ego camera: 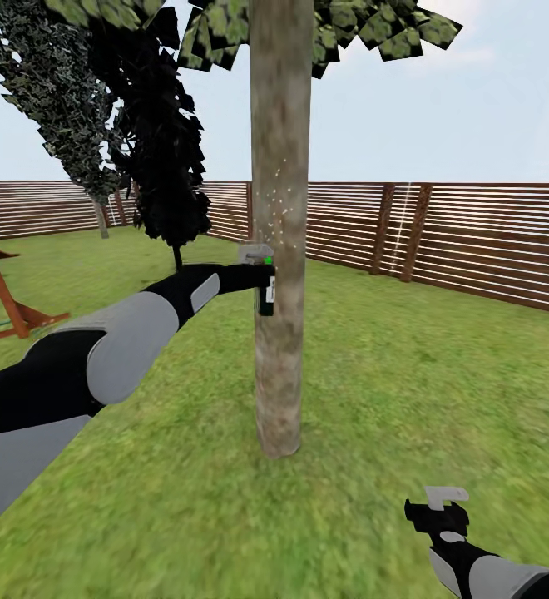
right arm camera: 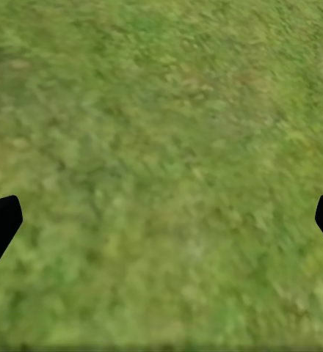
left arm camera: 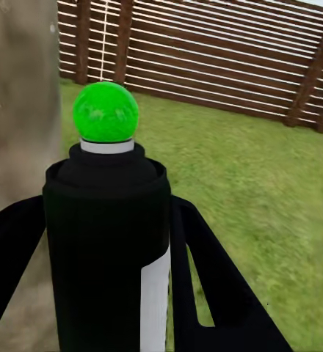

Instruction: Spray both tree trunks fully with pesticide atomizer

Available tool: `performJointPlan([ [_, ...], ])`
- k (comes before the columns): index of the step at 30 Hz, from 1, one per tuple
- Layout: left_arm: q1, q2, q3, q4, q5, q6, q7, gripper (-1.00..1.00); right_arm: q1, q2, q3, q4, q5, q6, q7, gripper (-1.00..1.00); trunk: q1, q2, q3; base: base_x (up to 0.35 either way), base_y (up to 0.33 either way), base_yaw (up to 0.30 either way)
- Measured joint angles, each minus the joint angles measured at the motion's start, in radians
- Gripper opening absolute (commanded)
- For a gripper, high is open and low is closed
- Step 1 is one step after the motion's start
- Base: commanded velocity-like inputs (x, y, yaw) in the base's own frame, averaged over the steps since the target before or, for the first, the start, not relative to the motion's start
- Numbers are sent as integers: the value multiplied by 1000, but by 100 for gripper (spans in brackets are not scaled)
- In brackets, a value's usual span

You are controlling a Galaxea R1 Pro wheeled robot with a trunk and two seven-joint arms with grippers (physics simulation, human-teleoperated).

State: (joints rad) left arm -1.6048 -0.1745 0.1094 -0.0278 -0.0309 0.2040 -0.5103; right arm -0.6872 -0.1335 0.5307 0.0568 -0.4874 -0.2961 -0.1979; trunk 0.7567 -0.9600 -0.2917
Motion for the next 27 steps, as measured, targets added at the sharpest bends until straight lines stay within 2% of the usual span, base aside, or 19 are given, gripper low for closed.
performJointPlan([
  [2, 8, 0, 2, 0, 25, -5, -1, -100, 0, 0, 0, 0, 0, 0, 0, 100, 0, 0, 0, 0, 0, 0],
  [8, 30, 0, 1, 0, 57, -8, 14, -100, 0, 0, 0, 0, 0, 0, 0, 100, 0, 0, 0, 0, 0, 0],
  [10, 34, 0, 0, -1, 61, -8, 152, -100, 0, 0, 0, 0, 0, 0, 0, 100, 0, 0, 0, 0, 0, 0],
  [12, 49, 0, 0, -1, 63, -9, 228, -100, 0, 0, 0, 0, 0, 0, 0, 100, 0, 0, 0, 0, 0, 0],
  [14, 62, 0, 3, -1, 64, -9, 264, -100, 0, 0, 0, 0, 0, 0, 0, 100, 0, 0, 0, 0, 0, 0],
  [20, 87, 0, 4, -1, 65, -23, 291, -100, 0, 0, 0, 0, 0, 0, 0, 100, 0, 0, 0, 0, 0, 0],
  [23, 142, 0, 1, -2, 62, -62, 292, -100, 0, 0, 0, 0, 1, 0, 0, 100, 0, 0, 0, 0, 0, 0],
  [25, 206, 0, -1, -2, 60, -123, 296, -100, 0, 0, 0, 0, 1, 0, -1, 100, 0, 0, 0, 0, 0, 0],
  [26, 254, 0, 6, -4, 63, -153, 314, -100, 0, 0, 0, 0, 1, 0, 0, 100, 0, 0, 0, 0, 0, 0],
  [27, 328, 0, -2, 2, 60, -174, 324, -100, 0, 0, 0, 0, 1, 0, 0, 100, 0, 0, 0, 0, 0, 0],
])
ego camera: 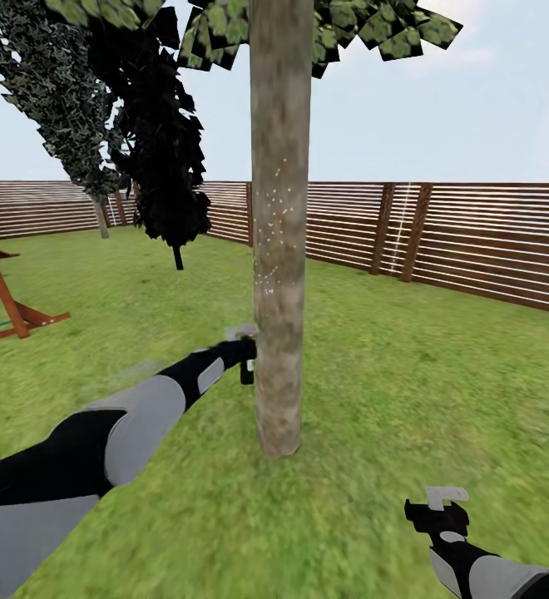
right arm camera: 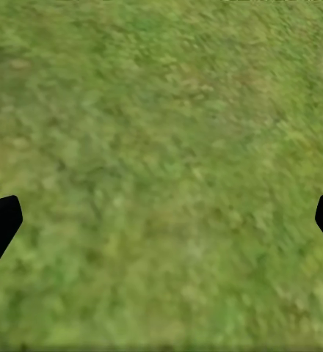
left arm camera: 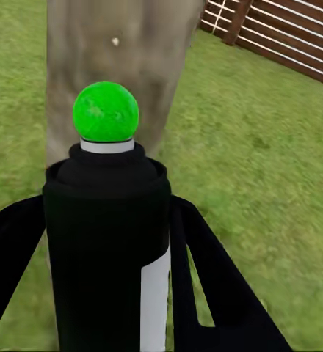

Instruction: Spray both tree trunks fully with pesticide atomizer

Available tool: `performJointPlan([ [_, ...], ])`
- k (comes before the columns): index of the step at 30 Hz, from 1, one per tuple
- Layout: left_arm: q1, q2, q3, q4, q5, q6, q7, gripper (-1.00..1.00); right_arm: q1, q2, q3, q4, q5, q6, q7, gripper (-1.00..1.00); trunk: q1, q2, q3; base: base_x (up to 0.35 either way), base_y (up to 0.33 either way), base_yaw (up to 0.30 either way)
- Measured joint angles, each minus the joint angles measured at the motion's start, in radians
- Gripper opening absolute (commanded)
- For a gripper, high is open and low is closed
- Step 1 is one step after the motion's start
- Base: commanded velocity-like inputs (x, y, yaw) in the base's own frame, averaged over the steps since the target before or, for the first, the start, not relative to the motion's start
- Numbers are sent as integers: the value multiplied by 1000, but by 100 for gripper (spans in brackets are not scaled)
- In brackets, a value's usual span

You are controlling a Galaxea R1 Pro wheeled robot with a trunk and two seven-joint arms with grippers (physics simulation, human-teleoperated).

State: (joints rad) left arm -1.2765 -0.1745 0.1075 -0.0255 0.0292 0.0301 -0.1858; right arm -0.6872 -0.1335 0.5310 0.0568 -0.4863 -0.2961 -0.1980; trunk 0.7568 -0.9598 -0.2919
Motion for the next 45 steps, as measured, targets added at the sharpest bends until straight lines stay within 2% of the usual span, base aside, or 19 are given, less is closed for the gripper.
performJointPlan([
  [1, 44, 0, 0, -2, 0, -49, 6, -100, 0, 0, 0, 0, 0, 0, 0, 100, 0, 0, 0, 0, 0, 0],
  [3, 93, 0, 1, -2, 1, -125, 10, -100, 0, 0, 0, 0, 0, 0, 0, 100, 0, 0, 0, 0, 0, 0],
  [5, 116, 0, 3, -2, 2, -156, 11, -100, 0, -1, 0, 0, 0, 0, 0, 100, 0, 0, 0, 0, 0, 0],
  [21, 131, 0, -5, -2, 0, -167, 4, -100, 0, 2, 1, 0, 0, 0, 0, 100, 0, 0, 0, 0, 0, 0],
  [27, 135, 0, -8, -3, -5, -162, -1, -100, 0, 18, 2, -1, 0, 2, 0, 100, 0, 0, 0, 0, 0, 0],
  [30, 138, 0, -11, -48, -3, -160, -1, -100, 0, 21, 2, -3, 21, 103, 0, 100, 0, 0, 0, 0, 0, 0],
  [33, 138, 0, -12, -121, -2, -162, -26, -100, 0, 20, 1, -4, 40, 123, 0, 100, 0, 0, 0, 0, 0, 0],
  [34, 138, 0, -12, -162, -2, -158, -41, -100, 0, 20, 1, -5, 43, 126, 0, 100, 0, 0, 0, 0, 0, 0],
  [36, 138, 0, -16, -225, -2, -92, -50, -100, 0, 20, 1, -5, 44, 127, 0, 100, 0, 0, 0, 0, 0, 0],
  [37, 138, 0, -15, -288, 0, -17, -51, -100, 0, 20, 1, -5, 44, 127, 0, 100, 0, 0, 0, 0, 0, 0],
  [39, 138, 0, -14, -368, 0, 76, -51, -100, 0, 20, 1, -5, 44, 127, 0, 100, 0, 0, 0, 0, 0, 0],
  [44, 138, 0, -15, -429, 0, 133, -49, -100, 0, 20, 1, -5, 45, 127, 0, 100, 0, 0, 0, 0, 0, 0],
  [45, 139, 0, -14, -401, -2, 135, -49, -100, 0, 21, 1, -5, 45, 127, 0, 100, 0, 0, 0, 0, 0, 0],
])
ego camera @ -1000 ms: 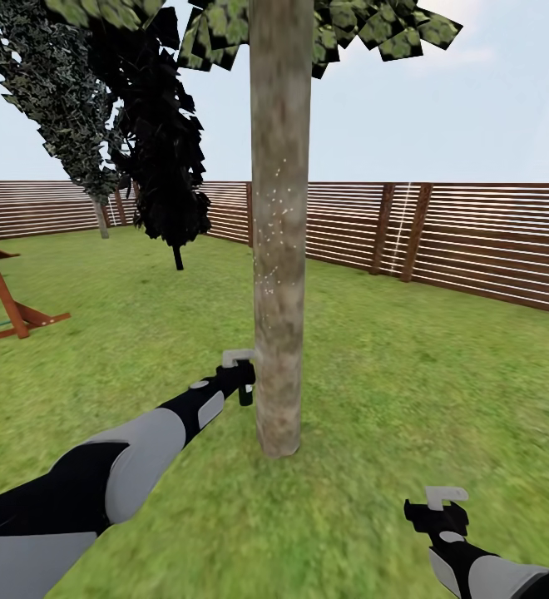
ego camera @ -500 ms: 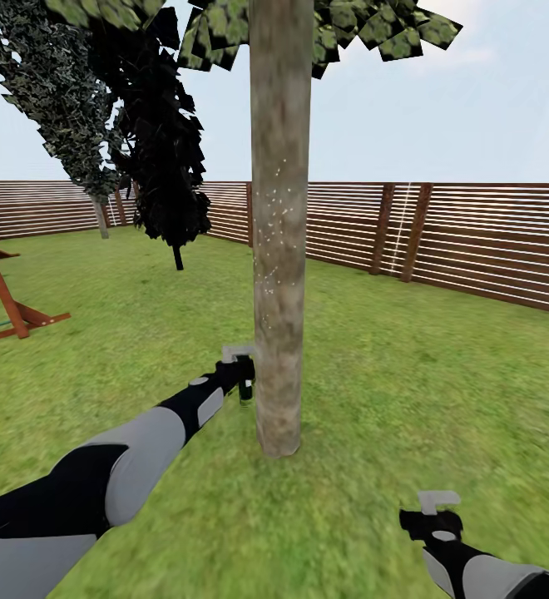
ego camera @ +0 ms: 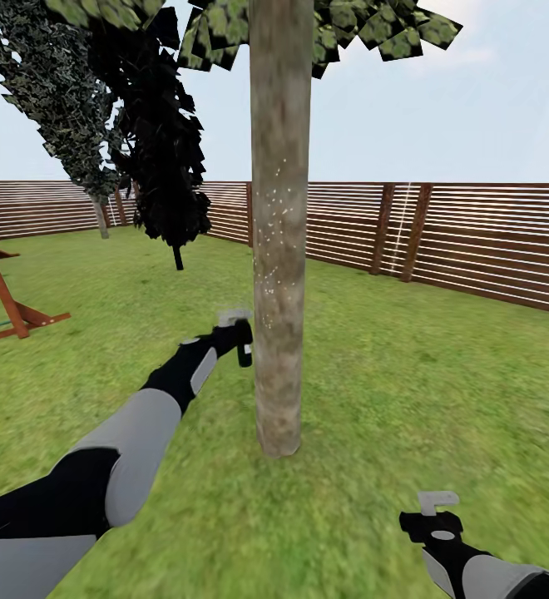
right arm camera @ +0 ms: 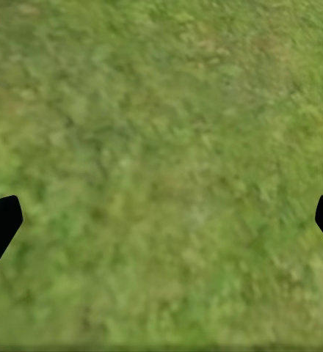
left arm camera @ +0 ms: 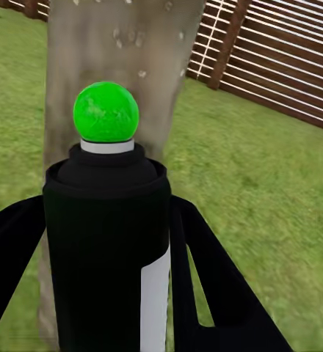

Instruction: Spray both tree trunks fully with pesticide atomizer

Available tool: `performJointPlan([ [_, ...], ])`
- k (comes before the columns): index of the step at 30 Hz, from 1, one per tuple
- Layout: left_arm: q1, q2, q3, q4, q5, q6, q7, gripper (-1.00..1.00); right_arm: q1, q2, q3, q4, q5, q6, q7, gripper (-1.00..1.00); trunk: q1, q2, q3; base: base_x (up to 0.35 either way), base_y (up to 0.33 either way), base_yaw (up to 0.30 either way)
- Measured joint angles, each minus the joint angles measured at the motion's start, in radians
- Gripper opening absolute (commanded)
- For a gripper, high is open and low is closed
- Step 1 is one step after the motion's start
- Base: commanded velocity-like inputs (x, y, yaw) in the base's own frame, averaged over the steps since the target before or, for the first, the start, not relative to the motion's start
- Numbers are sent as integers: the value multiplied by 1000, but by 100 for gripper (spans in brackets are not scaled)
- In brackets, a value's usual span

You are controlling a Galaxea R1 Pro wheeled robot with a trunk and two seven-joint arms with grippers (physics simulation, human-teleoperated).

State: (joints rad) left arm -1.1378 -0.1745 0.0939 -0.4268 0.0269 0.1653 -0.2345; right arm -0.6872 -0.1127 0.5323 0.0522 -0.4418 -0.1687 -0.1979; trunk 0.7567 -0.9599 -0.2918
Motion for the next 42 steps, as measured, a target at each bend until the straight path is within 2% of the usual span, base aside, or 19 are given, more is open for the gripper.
performJointPlan([
  [3, 0, 0, 1, 112, -2, -23, 0, -100, 0, 1, 0, 0, 0, 0, 0, 100, 0, 0, 0, 0, 0, 0],
  [5, 0, 0, 1, 218, -4, -78, 0, -100, 0, 0, 0, 0, 0, 0, 0, 100, 0, 0, 0, 0, 0, 0],
  [8, 0, 0, 3, 298, -4, -101, 0, -100, 0, 1, 0, 0, 0, 0, 0, 100, 0, 0, 0, 0, 0, 0],
  [12, 0, 0, 5, 345, -4, -110, 1, -100, 0, 1, 0, 0, 0, 1, 0, 100, 0, 0, 0, 0, 0, 0],
  [15, -1, 0, -2, 336, -2, -148, 2, -100, 0, 1, 0, 0, 0, 1, 0, 100, 0, 0, 0, 0, 0, 0],
  [17, -1, 0, -3, 275, -2, -148, 4, -100, 0, 1, 0, 0, 0, 1, 0, 100, 0, 0, 0, 0, 0, 0],
  [20, -1, 0, -6, 113, -2, -62, 17, -100, 0, 0, 0, 0, 0, 1, 0, 100, 0, 0, 0, 0, 0, 0],
  [22, -1, 0, -7, 4, -3, 0, 58, -100, 0, 0, 0, 0, 0, 1, 0, 100, 0, 0, 0, 0, 0, 0],
  [29, -1, 0, -10, -147, -1, 26, 77, -100, 0, 0, 0, 0, 0, 1, 0, 100, 0, 0, 0, 0, 0, 0],
  [31, 0, 0, -54, -147, -1, 22, 76, -100, 0, 0, 0, 0, 0, 2, 0, 100, 0, 0, 0, 0, 0, 0],
  [33, 0, 0, -80, -120, -1, 18, 76, -100, 0, 1, 0, 1, 2, 2, 0, 100, 0, 0, 0, 129, 0, 0],
  [36, 0, 0, -91, -49, -2, 12, 75, -100, 1, 1, -1, 3, 4, 2, 0, 100, 0, 0, 0, 47, 0, 0],
  [38, 0, 0, -92, 6, -2, -3, 74, -100, 106, -7, -6, 5, 1, -6, 0, 100, 0, 0, 0, 6, 0, 0],
  [39, 0, 0, -96, 34, -2, -28, 70, -100, 150, -9, -7, 5, -1, -33, -1, 100, 0, 0, 0, 1, 0, 0],
  [40, 0, 0, -109, 84, -2, -45, 61, -100, 174, -9, -7, 5, -2, -53, -2, 100, 0, 0, 0, 0, 0, 0],
  [42, 0, 0, -115, 165, -2, -89, 58, -100, 184, -9, -6, 5, -3, -60, -3, 100, 0, 0, 0, 0, 0, 0],
])
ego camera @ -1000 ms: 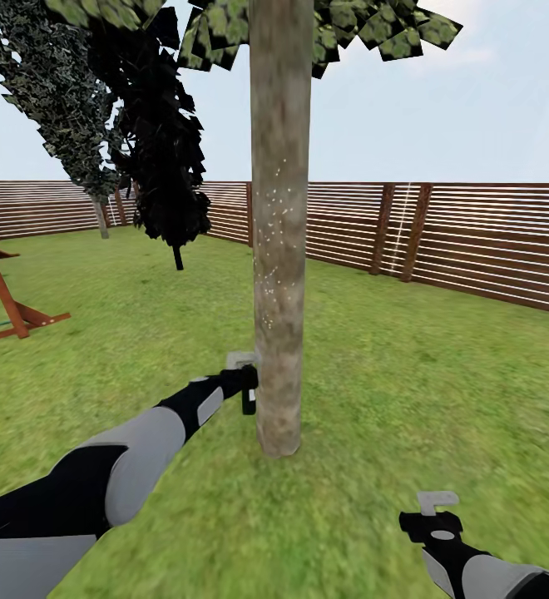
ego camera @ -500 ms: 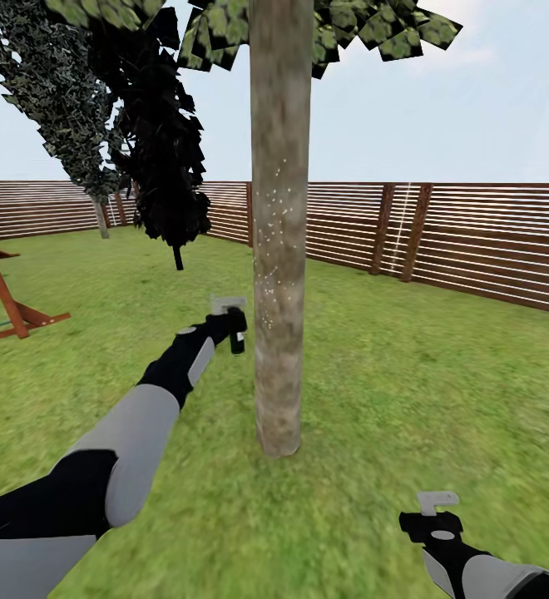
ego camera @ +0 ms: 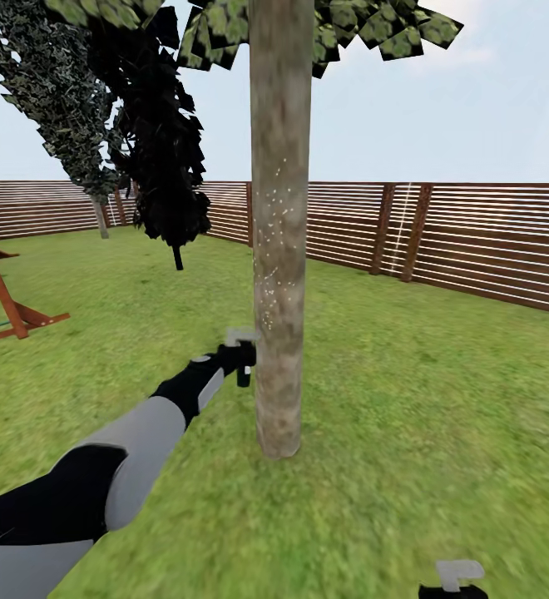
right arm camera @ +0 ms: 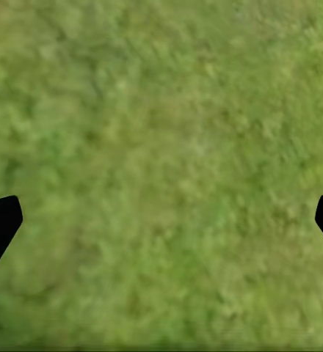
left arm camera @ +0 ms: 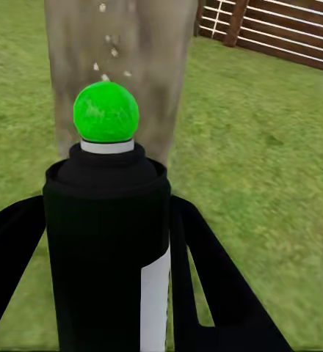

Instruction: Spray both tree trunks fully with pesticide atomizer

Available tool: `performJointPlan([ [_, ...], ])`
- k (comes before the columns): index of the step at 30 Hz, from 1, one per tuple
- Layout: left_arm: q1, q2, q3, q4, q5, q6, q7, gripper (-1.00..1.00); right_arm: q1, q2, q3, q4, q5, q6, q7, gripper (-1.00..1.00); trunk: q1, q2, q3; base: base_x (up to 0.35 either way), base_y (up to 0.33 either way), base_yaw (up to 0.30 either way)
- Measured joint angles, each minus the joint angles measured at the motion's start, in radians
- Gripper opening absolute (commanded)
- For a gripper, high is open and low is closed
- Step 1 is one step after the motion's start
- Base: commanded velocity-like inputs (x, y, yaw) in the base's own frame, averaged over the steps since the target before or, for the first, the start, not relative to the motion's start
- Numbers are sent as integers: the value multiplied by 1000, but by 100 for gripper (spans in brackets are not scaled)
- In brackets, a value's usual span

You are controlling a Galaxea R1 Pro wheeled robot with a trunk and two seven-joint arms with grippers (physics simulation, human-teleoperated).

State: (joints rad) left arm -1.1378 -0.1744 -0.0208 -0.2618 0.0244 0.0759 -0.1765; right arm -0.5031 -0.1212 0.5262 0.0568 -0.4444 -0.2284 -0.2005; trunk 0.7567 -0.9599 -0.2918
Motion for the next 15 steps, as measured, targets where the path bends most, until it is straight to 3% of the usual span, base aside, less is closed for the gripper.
performJointPlan([
  [3, 0, 0, -6, 129, 0, -76, -1, -100, 4, 0, 0, 0, 0, -3, 0, 100, 0, 0, 0, 0, 0, 0],
  [6, -1, 0, -8, 53, 4, -70, -3, -100, 4, 0, 0, 0, 0, -3, 0, 100, 0, 0, 0, 0, 0, 0],
  [9, -1, 0, -10, -221, 9, 103, -43, -100, 6, 0, 0, 0, 0, -3, 0, 100, 0, 0, 0, 0, 0, 0],
  [11, -1, 0, -11, -330, 10, 172, -59, -100, 6, 0, 0, 0, 0, -2, 0, 100, 0, 0, 0, 0, 0, 0],
  [12, -1, 0, -12, -422, 15, 247, -65, -100, 6, 0, 0, 0, 0, -2, 0, 100, 0, 0, 0, 0, 0, 0],
  [15, -1, 0, -14, -603, 81, 364, -66, -100, 6, 0, 0, 0, 0, -2, 0, 100, 0, 0, 0, 0, 0, 0],
])
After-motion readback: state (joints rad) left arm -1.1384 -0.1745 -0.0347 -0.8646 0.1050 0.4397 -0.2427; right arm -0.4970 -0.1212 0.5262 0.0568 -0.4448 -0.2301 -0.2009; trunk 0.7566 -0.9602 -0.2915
